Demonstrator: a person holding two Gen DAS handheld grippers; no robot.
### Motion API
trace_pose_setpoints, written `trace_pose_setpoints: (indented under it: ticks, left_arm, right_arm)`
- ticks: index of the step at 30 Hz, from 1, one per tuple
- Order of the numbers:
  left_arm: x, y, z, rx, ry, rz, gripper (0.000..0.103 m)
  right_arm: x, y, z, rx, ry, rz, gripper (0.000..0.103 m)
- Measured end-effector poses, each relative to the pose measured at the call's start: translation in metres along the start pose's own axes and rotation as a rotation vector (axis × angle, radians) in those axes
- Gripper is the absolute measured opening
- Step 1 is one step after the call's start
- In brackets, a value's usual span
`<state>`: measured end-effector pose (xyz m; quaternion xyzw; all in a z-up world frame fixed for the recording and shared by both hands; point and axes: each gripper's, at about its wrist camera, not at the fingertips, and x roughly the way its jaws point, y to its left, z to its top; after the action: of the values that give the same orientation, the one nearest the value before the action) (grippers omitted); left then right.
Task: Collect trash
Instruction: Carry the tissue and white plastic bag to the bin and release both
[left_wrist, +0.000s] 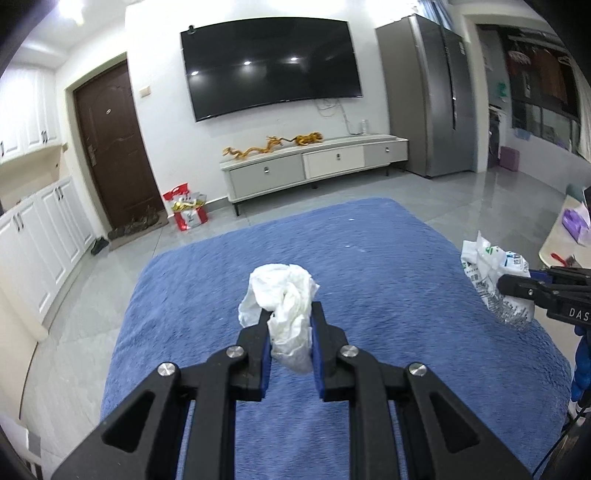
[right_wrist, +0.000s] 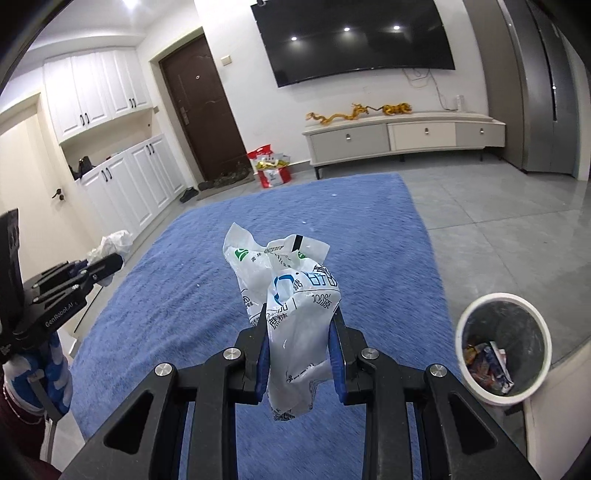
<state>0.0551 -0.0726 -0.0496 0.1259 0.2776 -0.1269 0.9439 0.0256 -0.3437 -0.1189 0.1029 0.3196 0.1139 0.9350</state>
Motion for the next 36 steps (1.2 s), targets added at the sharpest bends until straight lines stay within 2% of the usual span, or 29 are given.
trace_pose_setpoints:
  ticks: [21,30,36]
  left_arm:
    - [0.018,-0.104,0.016,0.202,0.037,-0.054,0.017]
    - [0.045,-0.166,0.027,0.292,0.109,-0.175,0.017]
    - [0.08,-0.221,0.049,0.359,0.153,-0.245,0.017]
  right_arm:
    - [-0.047,-0.081,-0.038,0.119,-0.079,-0.097,0.027]
    - [-0.057,-0.127,-0.057,0.226,-0.109,-0.136,0.027]
    - [-0.053,-0.168,-0.067,0.317,-0.096,-0.183,0.027]
